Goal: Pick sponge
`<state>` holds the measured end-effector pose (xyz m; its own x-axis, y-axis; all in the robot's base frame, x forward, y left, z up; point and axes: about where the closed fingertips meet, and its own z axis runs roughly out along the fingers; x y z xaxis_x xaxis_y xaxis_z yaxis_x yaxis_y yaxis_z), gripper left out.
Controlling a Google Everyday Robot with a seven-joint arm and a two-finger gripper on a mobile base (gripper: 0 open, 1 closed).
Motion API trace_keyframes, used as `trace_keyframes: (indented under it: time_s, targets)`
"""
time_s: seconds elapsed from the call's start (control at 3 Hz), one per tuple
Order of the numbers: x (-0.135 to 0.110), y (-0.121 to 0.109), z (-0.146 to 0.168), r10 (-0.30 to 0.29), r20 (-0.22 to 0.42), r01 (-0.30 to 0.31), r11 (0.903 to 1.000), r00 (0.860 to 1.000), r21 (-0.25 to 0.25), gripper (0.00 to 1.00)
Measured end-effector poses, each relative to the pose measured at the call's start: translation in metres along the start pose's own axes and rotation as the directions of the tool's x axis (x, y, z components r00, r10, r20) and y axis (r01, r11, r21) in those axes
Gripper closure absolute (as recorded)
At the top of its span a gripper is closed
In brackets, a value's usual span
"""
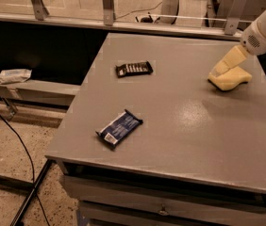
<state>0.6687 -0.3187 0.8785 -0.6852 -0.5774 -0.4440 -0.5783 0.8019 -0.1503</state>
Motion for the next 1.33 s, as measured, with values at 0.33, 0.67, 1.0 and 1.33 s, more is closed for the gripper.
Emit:
trace_keyframes:
  time_s: [0.33, 0.67, 1.0, 1.33]
  targets:
    - [0.015, -0.007, 0.02, 0.067, -0.043, -0.066, 0.9977, 0.997, 0.017, 0.0]
    - [0.027, -0.013, 0.033, 0.118, -0.069, -0.117, 0.993, 0.991, 0.02, 0.01]
    - [0.035, -0.017, 0.041, 0.159, -0.083, -0.158, 0.9873, 0.984, 0.013, 0.19]
    - [0.032, -0.01, 0.043, 0.157, -0.08, -0.162, 0.9853, 0.984, -0.055, 0.5]
